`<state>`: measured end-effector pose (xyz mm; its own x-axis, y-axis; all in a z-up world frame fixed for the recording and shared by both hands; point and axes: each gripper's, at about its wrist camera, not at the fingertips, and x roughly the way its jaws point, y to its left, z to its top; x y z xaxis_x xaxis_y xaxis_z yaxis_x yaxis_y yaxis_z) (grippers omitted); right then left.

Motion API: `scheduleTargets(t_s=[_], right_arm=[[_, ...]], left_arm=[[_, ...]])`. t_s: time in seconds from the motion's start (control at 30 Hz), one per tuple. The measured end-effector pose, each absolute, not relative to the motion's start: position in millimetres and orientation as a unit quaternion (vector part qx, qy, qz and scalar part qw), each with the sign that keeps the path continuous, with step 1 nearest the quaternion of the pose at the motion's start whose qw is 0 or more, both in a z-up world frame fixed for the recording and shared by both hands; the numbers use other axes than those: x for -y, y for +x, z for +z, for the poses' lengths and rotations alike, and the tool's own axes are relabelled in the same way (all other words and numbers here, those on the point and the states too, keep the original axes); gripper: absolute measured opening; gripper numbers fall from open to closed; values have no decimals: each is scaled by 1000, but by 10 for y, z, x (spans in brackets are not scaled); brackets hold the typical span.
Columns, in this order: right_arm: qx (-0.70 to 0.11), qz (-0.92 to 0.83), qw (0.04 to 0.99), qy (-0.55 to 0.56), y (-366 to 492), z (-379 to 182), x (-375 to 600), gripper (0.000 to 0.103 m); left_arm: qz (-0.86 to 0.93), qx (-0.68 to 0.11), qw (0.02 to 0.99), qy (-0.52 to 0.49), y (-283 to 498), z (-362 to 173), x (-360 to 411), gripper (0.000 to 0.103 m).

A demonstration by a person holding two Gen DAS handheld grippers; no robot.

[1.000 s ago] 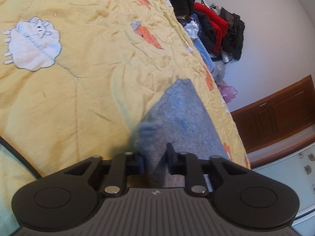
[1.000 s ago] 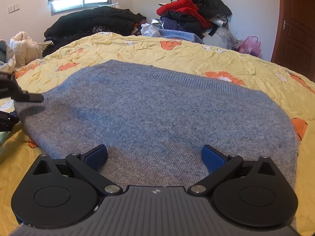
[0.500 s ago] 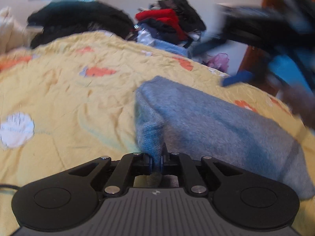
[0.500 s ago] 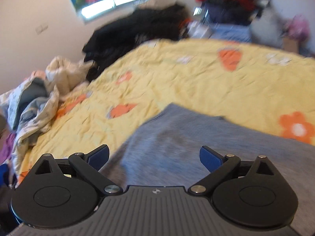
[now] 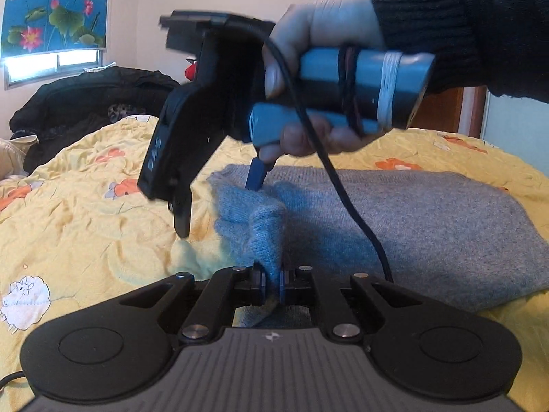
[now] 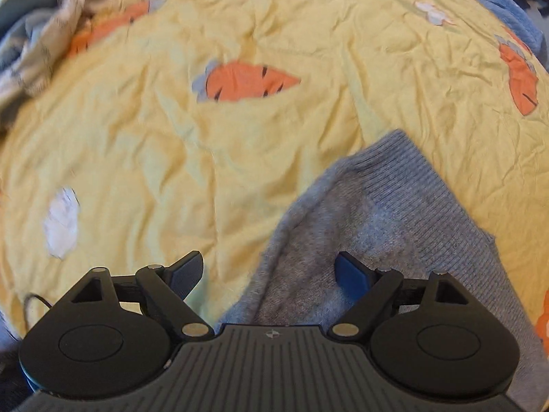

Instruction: Fold small clothes

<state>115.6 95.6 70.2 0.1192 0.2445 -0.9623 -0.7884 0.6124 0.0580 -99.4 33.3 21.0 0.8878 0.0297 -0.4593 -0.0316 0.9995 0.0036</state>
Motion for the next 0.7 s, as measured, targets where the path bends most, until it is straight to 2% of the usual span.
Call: scheduleTargets(t_s=[0.17,0.23,0.27,0.3,0.37,0.4,0.47,0.7], right_arm=[[-527,368,706,-298,1027,663,-1000,86],[-514,368,708,-315,1001,692,-966,75],[-510,367,709,-320,1019,726,-948,63],[-507,364,712,-321,1047,762,-912,47],[-515,363,717,-298,1160,833,-796,30],[-519,369,718,-282,1198,869,-722,25],[-514,376,723,-267,1217,918,-589,21],[-474,402,773,-130,1196,1201,329,20]], left_arm=[[15,-223,975,14,-1037,240,-259,6],[13,-222,975,16,-1036,261,-244,6],[14,-222,975,15,-1039,277,-242,6],[14,-221,975,14,-1025,289,-255,6],[15,-219,976,12,-1011,316,-255,6],[14,-220,975,11,-995,330,-246,6],[11,-218,976,10,-979,376,-222,7],[-51,-178,982,31,-1060,543,120,7]])
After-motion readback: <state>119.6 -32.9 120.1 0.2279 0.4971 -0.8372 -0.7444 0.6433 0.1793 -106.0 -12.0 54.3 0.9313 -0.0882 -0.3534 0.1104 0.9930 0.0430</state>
